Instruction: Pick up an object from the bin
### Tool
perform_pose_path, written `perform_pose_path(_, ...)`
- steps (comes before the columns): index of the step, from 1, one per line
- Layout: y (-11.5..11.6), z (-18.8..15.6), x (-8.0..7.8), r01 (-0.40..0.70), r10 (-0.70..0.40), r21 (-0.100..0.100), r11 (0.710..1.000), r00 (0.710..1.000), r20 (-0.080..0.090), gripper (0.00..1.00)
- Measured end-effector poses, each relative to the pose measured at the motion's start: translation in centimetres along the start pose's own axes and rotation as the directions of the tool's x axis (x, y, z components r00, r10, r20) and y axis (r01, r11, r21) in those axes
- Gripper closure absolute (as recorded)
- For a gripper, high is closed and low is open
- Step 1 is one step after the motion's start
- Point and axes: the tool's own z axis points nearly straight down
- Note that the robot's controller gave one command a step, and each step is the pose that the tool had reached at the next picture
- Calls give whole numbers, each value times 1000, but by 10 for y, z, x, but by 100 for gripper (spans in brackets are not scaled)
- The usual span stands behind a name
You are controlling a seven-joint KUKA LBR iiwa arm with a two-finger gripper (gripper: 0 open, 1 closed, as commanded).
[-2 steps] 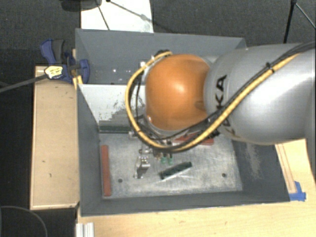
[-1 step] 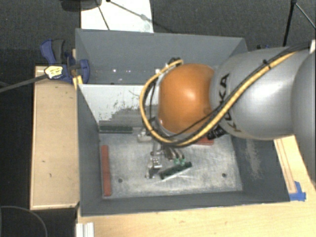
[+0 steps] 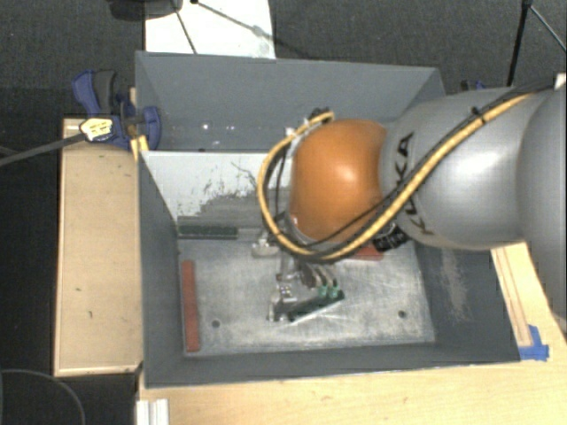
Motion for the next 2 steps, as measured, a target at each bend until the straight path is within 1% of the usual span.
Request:
perform_pose_path(1, 11, -35, 7, 123, -123, 2, 992, 992, -13, 0)
perform_pose_path(2, -13, -24, -4, 240, -240, -1, 971, 971, 12, 0)
